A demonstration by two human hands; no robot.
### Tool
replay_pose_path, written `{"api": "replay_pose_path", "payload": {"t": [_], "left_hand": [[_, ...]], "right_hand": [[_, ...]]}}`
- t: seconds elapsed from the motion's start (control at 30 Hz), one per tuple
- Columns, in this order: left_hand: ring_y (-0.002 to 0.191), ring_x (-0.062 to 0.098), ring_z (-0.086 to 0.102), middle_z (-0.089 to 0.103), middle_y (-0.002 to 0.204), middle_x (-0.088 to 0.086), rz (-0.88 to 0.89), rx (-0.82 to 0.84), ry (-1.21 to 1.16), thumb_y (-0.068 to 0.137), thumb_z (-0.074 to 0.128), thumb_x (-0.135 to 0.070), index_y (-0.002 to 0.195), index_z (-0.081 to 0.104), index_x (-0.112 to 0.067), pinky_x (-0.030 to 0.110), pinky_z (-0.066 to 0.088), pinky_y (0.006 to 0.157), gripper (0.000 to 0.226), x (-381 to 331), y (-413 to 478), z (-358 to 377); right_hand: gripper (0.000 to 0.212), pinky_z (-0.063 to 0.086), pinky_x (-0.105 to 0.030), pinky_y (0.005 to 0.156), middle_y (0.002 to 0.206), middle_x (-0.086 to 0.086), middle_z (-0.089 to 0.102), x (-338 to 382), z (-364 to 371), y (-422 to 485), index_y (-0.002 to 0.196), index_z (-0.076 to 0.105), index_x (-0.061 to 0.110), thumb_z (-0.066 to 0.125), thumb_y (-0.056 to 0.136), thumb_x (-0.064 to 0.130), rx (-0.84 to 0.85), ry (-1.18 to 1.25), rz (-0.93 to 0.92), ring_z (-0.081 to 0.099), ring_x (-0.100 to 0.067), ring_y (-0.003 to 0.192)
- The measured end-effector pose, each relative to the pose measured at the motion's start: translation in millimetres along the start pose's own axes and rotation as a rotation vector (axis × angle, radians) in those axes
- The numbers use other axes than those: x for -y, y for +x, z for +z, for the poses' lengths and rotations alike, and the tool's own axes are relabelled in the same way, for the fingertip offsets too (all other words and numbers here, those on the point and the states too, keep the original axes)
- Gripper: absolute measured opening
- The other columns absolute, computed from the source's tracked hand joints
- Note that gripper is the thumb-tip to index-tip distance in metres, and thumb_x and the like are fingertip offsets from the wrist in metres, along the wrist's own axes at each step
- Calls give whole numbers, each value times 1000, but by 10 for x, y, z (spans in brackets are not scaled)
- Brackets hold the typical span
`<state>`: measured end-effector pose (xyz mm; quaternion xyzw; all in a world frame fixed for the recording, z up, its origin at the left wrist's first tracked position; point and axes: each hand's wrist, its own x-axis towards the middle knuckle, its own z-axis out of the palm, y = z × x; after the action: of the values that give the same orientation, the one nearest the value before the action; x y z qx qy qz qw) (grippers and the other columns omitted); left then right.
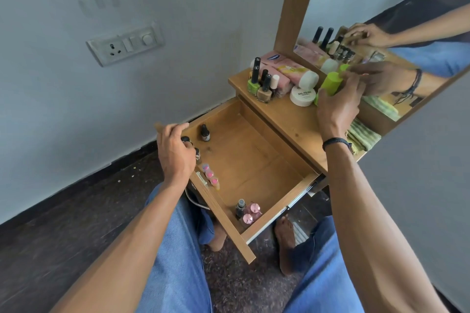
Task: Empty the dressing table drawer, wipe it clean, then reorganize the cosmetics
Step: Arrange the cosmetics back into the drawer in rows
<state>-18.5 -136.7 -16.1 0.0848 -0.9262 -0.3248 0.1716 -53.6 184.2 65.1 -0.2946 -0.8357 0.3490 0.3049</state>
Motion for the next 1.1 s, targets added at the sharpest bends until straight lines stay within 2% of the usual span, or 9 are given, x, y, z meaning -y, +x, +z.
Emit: {"api": "replay_pose_path", "payload": {"t": [0.1, 0.23, 0.4, 0.5, 0.6, 0.67, 0.83, 0.93, 1.1], "left_hand": [[115, 21, 54, 60, 120, 3, 2, -2, -4, 83, 60, 12, 127, 68, -12, 23, 40, 93, 51, -5, -5, -6], [117, 21, 55, 61, 121, 2, 10, 4, -5, 83, 60, 12, 126, 68, -12, 22, 38, 92, 50, 5, -8, -2], [116, 20, 56, 61, 121, 0, 1, 4, -12, 83, 62, 12, 125, 68, -13, 26, 45, 96, 50, 10, -3, 0], [117, 19, 56, 61, 120, 0, 0, 0, -23, 83, 62, 13, 125, 68, -13, 24, 43, 97, 49, -4, -9, -7], [116, 20, 57, 61, 120, 0, 5, -2, -11, 82, 63, 12, 125, 68, -13, 25, 43, 98, 50, -4, 3, -1], [116, 19, 56, 61, 120, 1, 13, 6, -2, 82, 63, 12, 125, 68, -12, 23, 41, 97, 49, -16, -1, -1], [114, 20, 53, 61, 119, 3, 22, 10, 23, 83, 62, 10, 123, 69, -11, 20, 35, 91, 47, 5, -9, -23], [112, 22, 53, 62, 118, 2, 13, -3, 29, 83, 59, 11, 121, 70, -13, 17, 31, 93, 46, 29, -6, -1], [113, 22, 53, 62, 116, 2, 13, -10, 25, 83, 60, 10, 117, 72, -13, 24, 35, 102, 43, 33, -6, 12]], "right_hand": [[47, 45, -45, 83, 136, -8, 48, -7, -8, -8, 131, 49, 15, 62, 86, 16, 4, -37, -18, 59, -41, 103], [40, 37, -35, 78, 128, -7, 52, -29, -38, -23, 124, 52, 16, 58, 84, 16, -11, 26, -33, 58, -35, 97], [43, 39, -29, 76, 124, -5, 57, 24, -117, -98, 118, 57, 17, 60, 75, 19, -98, 75, -64, 60, -30, 94], [45, 42, -29, 70, 119, -5, 57, 159, -176, -279, 116, 60, 15, 62, 71, 22, -166, 98, -177, 60, -26, 85], [40, 49, -24, 67, 112, -5, 59, 301, -136, -629, 114, 63, 13, 67, 75, 23, -151, 181, -315, 61, -11, 85], [38, 51, -16, 67, 112, -3, 59, 345, -38, -896, 115, 64, 13, 72, 79, 23, -25, 227, -409, 59, 1, 83], [43, 54, -27, 71, 120, 1, 56, 280, 444, -1370, 117, 59, 15, 79, 80, 19, 495, 225, -535, 58, -7, 92], [41, 51, -31, 77, 117, 5, 55, 237, 734, -1428, 116, 58, 20, 78, 81, 22, 627, 180, -489, 52, -5, 96], [39, 56, -36, 84, 125, 1, 54, 189, 1116, -1421, 119, 55, 21, 76, 86, 20, 730, 135, -448, 57, -17, 103]]}}
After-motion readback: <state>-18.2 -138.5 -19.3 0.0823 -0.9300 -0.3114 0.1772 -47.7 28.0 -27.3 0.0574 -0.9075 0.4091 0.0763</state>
